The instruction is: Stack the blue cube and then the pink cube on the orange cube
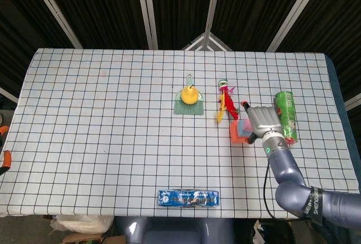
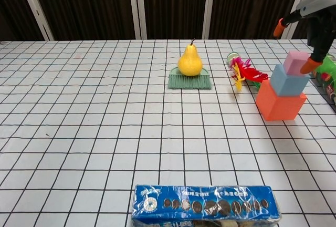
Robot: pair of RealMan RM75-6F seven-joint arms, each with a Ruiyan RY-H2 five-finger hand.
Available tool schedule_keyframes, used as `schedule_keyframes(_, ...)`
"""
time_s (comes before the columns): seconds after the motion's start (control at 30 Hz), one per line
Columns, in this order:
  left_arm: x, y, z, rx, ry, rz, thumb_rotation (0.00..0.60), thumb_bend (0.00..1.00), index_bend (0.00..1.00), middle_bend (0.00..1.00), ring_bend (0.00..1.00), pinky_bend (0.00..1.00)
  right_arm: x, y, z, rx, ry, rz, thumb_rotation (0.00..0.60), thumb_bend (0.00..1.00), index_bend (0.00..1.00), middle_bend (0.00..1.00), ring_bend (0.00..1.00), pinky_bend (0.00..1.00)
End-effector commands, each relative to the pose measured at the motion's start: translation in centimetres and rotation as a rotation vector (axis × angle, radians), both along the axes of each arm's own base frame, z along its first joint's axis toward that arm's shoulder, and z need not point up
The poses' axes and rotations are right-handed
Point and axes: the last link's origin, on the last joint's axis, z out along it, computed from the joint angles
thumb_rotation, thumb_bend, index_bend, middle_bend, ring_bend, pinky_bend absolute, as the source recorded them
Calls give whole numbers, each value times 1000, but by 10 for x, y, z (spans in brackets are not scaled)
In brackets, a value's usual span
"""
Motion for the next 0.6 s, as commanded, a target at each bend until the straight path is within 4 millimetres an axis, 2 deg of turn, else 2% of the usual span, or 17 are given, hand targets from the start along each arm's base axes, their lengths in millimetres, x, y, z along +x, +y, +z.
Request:
schedule_keyframes(0.03,0,0,1,4,-2,0,600,584,176,66,0,0,5,21,24,-38,-57,63,600,220,115,1000,1000,1000)
schedule_keyframes(0.2,-1,0,1,-2,-4,2,600,584,175,66,0,0,-9,65,63,-92,-71,98,600,220,122,1000,1000,1000)
schedule_keyframes(0.33,0,0,1,-3,-8,-4,600,584,176,66,0,0,-42,99,83,-100,-41,81,600,220,142,1000,1000,1000)
schedule_keyframes(0.37,1,-1,1,-4,-9,-6,600,584,176,66,0,0,-54,113,88,-114,-40,74,600,220,142,1000,1000,997)
schedule_keyframes(0.5,1,-3,0,-5,-12,-11,600,584,176,66,0,0,-93,157,95,-209,-53,54,600,220,142,1000,975,932)
schedule_keyframes(0.6,2,-3,-1,-10,-12,-15,600,584,176,66,0,0,-121,185,88,-261,-83,46,600,220,145,991,906,850)
